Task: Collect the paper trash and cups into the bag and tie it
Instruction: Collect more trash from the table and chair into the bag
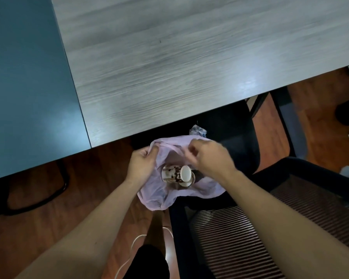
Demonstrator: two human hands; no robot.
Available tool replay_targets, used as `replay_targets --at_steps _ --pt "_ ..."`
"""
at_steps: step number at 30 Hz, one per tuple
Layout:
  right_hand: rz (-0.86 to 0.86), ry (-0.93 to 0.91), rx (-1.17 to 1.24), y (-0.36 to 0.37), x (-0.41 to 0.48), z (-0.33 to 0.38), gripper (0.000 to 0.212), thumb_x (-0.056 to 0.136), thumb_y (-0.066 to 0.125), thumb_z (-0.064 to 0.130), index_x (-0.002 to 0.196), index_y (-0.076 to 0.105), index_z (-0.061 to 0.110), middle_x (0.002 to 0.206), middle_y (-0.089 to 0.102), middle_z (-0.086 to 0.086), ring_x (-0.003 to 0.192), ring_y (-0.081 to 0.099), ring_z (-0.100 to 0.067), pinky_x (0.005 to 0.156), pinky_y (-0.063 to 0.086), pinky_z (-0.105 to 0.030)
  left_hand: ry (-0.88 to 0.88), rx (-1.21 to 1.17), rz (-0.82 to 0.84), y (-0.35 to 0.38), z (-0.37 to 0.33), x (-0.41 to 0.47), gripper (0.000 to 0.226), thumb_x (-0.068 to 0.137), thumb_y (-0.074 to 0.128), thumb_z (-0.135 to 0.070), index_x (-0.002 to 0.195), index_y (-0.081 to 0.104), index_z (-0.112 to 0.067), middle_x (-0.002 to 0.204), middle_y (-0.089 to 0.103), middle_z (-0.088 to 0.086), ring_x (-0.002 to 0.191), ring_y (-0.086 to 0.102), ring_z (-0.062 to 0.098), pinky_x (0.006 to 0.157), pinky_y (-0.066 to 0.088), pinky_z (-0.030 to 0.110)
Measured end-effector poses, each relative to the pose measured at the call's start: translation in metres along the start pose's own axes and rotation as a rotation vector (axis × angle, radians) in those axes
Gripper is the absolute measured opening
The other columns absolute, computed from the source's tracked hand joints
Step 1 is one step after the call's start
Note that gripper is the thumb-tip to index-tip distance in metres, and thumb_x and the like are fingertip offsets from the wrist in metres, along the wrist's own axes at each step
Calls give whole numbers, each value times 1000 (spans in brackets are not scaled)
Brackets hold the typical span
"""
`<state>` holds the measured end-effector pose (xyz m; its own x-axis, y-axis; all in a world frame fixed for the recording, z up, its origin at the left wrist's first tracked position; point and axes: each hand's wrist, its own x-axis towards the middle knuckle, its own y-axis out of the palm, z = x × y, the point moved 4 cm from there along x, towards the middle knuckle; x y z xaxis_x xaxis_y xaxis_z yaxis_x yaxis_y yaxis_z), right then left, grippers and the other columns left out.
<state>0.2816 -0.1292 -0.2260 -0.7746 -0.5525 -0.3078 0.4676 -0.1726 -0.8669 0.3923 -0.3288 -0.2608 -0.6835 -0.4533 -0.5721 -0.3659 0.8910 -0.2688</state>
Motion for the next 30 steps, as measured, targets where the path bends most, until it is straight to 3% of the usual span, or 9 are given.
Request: replay_targets --at_steps 3,5,7,9,12,18,20,25,30 --pt "-125 191 138 -23 16 -36 38 107 52 51 90 66 20 74 70 -6 67 68 -35 62 59 -41 41 20 57 2 8 7 25 109 62 -28 93 77 -16 77 71 15 69 58 17 66 45 34" --pt "-142 280 197 -25 27 -59 29 107 57 43 99 70 18 85 74 -10 77 70 -37 66 59 -42 46 34 58 3 10 9 22 108 63 -21 124 79 -24 105 82 -1 91 74 12 79 57 35" --pt "-76 346 242 -10 43 -79 27 104 63 37 116 72 14 108 74 -16 96 72 -40 80 62 -45 91 90 51 2 6 9 33 107 62 -11 135 76 -23 121 80 -14 110 74 1 94 59 23" --pt "61 393 241 12 58 -92 41 100 67 37 133 68 13 125 68 -24 116 66 -43 96 60 -47 180 191 51 3 2 10 34 106 60 -8 130 79 -22 125 78 -15 119 71 -4 104 55 18" --pt "193 402 224 44 78 -100 59 94 71 40 149 60 20 137 66 -26 129 60 -45 103 58 -46 260 339 18 4 6 15 31 102 61 -10 113 85 -26 110 82 -19 105 74 -5 94 56 15" --pt "288 309 20 110 109 -113 64 95 64 46 156 53 26 144 64 -18 129 62 -42 105 55 -45 365 458 -62 7 12 24 31 97 62 -5 103 86 -23 97 82 -17 91 75 -4 84 52 8" --pt "304 276 -37 104 111 -100 56 104 64 34 158 55 22 147 64 -19 133 62 -42 105 55 -43 363 448 -74 7 13 27 31 98 62 -6 103 87 -24 97 82 -18 91 75 -5 85 54 10" --pt "246 423 -9 99 99 -105 29 109 60 20 133 73 12 130 76 -15 118 74 -34 87 55 -33 350 435 -71 9 14 24 31 98 62 -9 101 86 -28 93 82 -19 88 75 -4 80 56 15" --pt "75 551 461 62 85 -111 27 95 78 23 120 84 17 101 82 -13 97 80 -30 86 62 -35 344 456 -91 11 15 24 30 98 61 -14 101 86 -29 92 82 -18 84 75 -2 77 58 20"
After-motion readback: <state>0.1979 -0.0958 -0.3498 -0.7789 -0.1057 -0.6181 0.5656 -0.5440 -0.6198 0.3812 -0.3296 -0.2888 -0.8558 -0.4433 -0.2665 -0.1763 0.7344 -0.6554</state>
